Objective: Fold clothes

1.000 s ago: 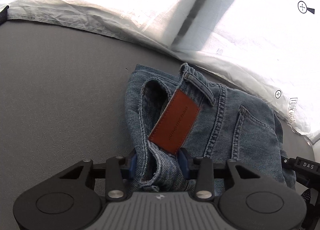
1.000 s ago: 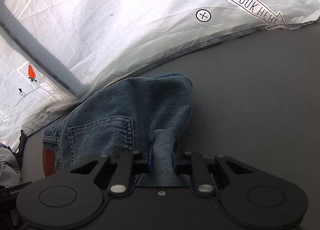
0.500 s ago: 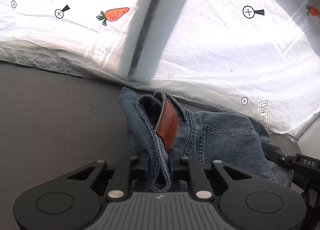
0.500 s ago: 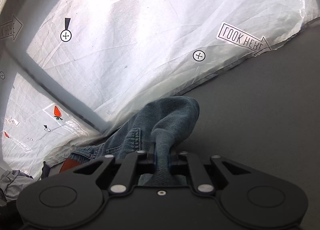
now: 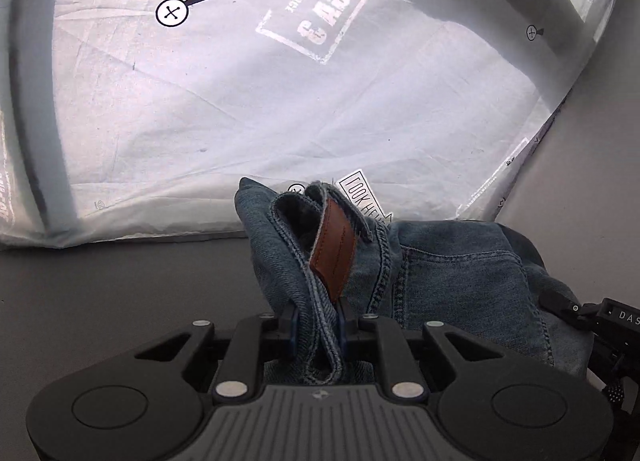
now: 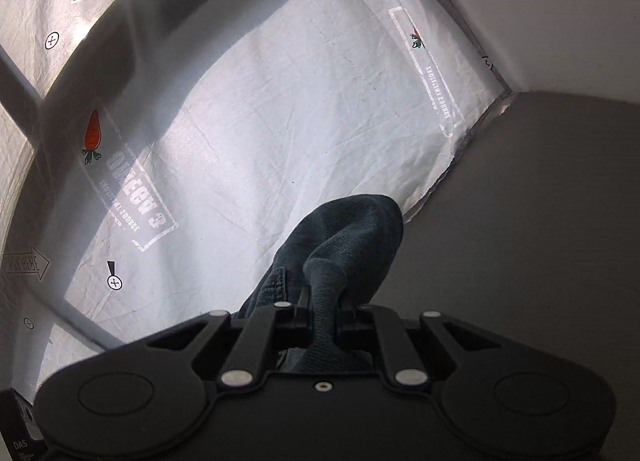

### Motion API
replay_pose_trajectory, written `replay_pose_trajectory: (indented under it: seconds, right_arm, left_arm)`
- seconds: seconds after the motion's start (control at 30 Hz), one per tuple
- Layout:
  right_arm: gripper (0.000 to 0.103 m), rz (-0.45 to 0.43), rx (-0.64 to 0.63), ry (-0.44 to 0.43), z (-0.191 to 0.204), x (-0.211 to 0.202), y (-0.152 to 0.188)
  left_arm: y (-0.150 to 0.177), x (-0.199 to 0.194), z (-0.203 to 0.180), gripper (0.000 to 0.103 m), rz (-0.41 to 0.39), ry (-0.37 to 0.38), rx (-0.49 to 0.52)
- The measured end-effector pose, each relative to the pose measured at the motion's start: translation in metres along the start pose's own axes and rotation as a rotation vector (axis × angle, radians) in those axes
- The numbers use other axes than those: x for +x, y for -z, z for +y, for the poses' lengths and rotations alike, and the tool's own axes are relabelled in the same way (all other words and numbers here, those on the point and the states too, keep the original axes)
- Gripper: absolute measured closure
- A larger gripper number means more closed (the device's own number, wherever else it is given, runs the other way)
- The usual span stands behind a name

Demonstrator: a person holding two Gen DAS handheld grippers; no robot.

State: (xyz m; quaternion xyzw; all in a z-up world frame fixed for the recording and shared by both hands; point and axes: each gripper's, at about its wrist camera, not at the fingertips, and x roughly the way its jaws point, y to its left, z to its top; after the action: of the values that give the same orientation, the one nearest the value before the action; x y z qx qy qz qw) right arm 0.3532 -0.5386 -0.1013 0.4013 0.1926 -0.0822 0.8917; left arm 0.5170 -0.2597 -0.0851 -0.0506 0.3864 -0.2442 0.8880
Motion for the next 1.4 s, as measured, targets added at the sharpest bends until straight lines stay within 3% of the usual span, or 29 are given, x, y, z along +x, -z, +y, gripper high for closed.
replay_pose_trajectory:
  seconds: [0.33,0.63,0.73,0.8,0.9,1.0,1.1,1.23,1.4]
  right_arm:
    - [0.093,-0.285,0.209,0.137,-0.117,-0.103,-0.059]
    - [0.093,-0.526,0.326,0.312,-0.178,-0.163,-0.059]
    - [0.093,-0.588,0.326,0.410,-0.184,-0.167,-0.049]
    - [0.093,-0.601,0.321,0.477,-0.189,-0.164,-0.041]
    - [0.093,-0.527,0.325,0.639,-0.203,-0.148,-0.033]
    - [0.093,-0.466,0.369,0.768,-0.228,-0.137,-0.022]
    - [0.092,-0.429,0.372,0.807,-0.245,-0.134,-0.020]
    - [0.089,-0.384,0.317,0.870,-0.249,-0.117,-0.021]
    - [0.083,-0.375,0.357,0.882,-0.260,-0.104,-0.028]
  left_arm:
    - [-0.002,0.101,-0.176,0.085,0.081,0.252,0.242]
    - [-0.002,0.178,-0.314,0.085,0.111,0.495,0.464]
    - [0.004,0.203,-0.344,0.085,0.102,0.536,0.552]
    - [0.013,0.224,-0.356,0.085,0.128,0.539,0.583]
    - [0.031,0.262,-0.357,0.085,0.202,0.505,0.590]
    - [0.037,0.287,-0.345,0.082,0.194,0.449,0.576]
    - [0.029,0.307,-0.332,0.078,0.232,0.478,0.527]
    - [0.038,0.320,-0.331,0.065,0.183,0.430,0.674]
    - [0.027,0.335,-0.321,0.055,0.222,0.430,0.591]
